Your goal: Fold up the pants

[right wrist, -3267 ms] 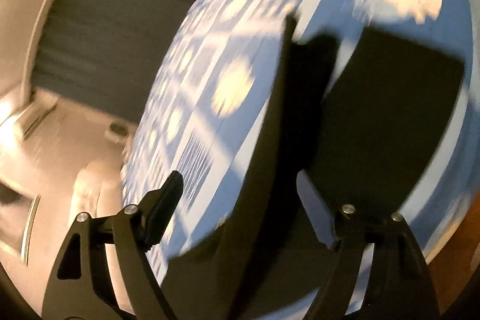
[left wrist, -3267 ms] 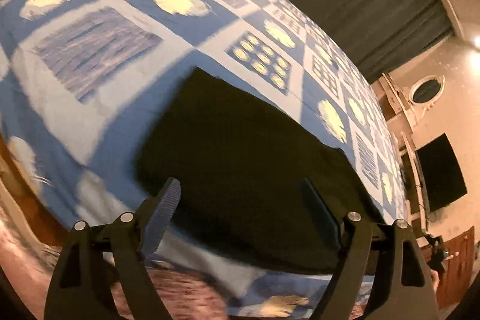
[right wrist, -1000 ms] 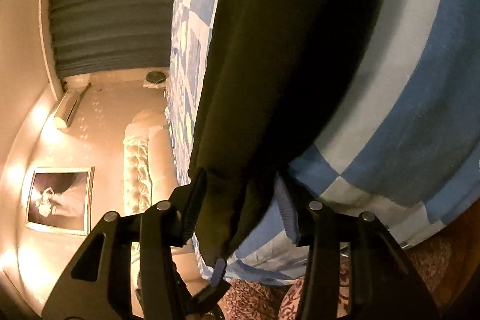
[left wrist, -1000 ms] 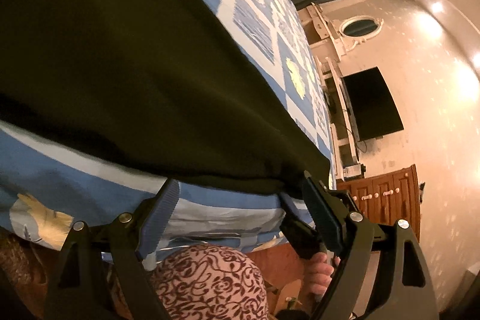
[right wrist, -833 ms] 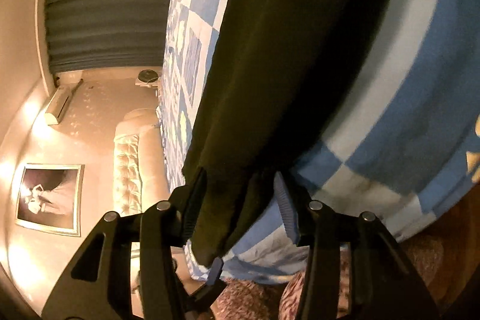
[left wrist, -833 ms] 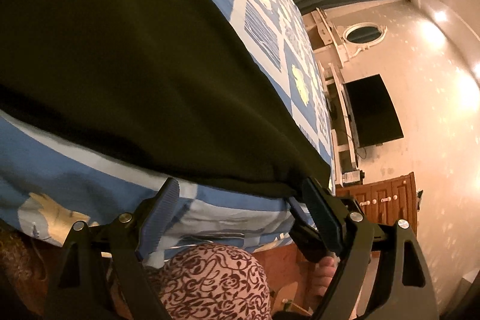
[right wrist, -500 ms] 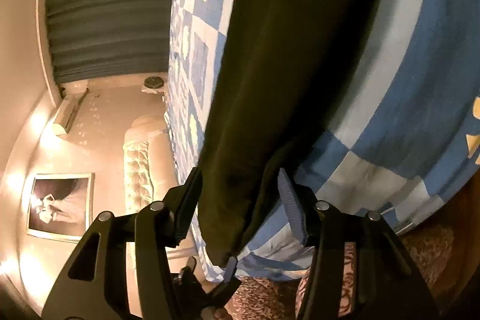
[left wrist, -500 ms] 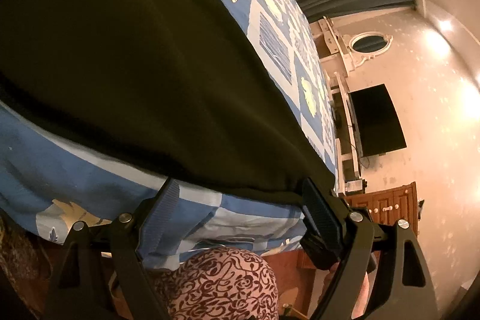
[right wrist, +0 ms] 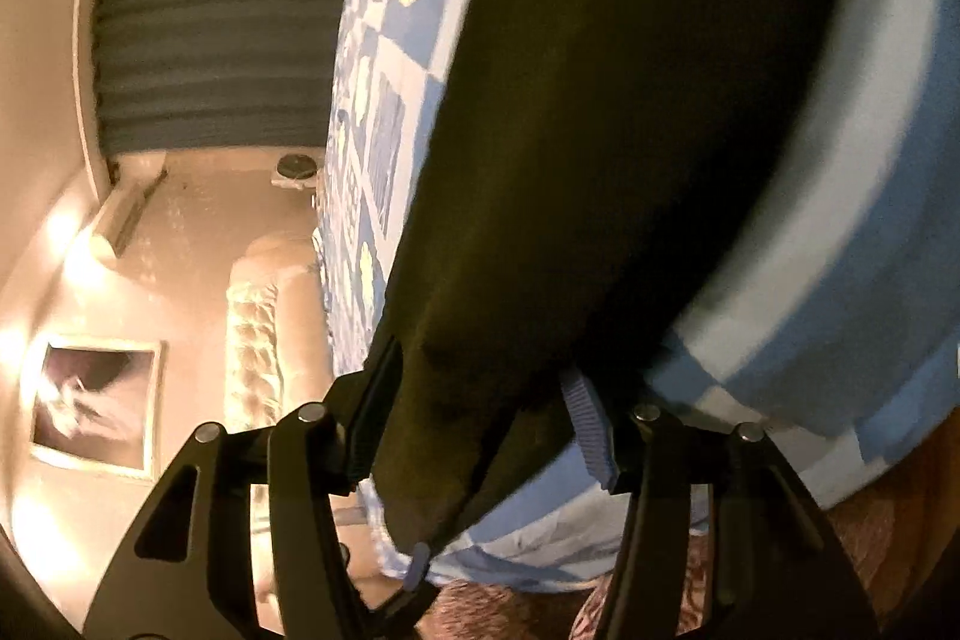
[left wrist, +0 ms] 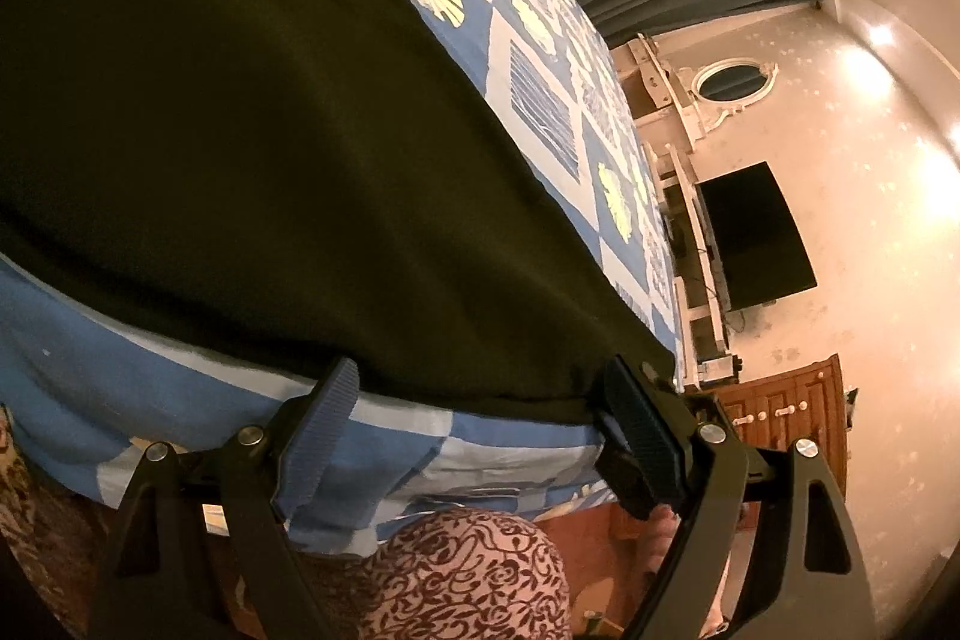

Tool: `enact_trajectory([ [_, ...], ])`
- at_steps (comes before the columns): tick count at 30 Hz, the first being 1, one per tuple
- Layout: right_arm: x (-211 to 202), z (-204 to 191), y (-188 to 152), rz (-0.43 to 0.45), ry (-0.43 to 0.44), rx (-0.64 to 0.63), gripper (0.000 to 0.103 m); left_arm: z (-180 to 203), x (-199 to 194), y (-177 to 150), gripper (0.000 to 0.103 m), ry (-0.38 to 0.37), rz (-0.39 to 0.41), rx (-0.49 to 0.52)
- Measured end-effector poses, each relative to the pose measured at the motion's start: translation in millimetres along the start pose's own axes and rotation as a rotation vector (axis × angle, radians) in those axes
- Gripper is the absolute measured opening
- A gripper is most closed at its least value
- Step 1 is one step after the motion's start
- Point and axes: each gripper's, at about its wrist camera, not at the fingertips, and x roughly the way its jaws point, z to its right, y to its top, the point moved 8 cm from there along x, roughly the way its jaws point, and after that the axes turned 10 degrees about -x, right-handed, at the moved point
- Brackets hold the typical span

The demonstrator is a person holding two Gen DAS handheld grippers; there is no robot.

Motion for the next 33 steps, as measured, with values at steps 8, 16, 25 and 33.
enact_trajectory([
  [8, 22, -18, -17, -0.080, -0.021, -0.131, 0.045, -5, -3, 3, 0.083, 0.009, 0.004, -0.020],
  [16, 14, -9, -36, -0.157, -0.037, -0.137, 0.012, -10, -7, 5, 0.083, 0.014, 0.005, -0.027],
  [25, 17, -14, -39, -0.149, 0.092, -0.098, 0.060, -20, -8, 10, 0.083, 0.025, 0.001, -0.033],
  [33, 45, -35, -59, -0.260, 0.133, -0.173, 0.064, -22, -9, 8, 0.083, 0.027, -0.007, -0.040],
])
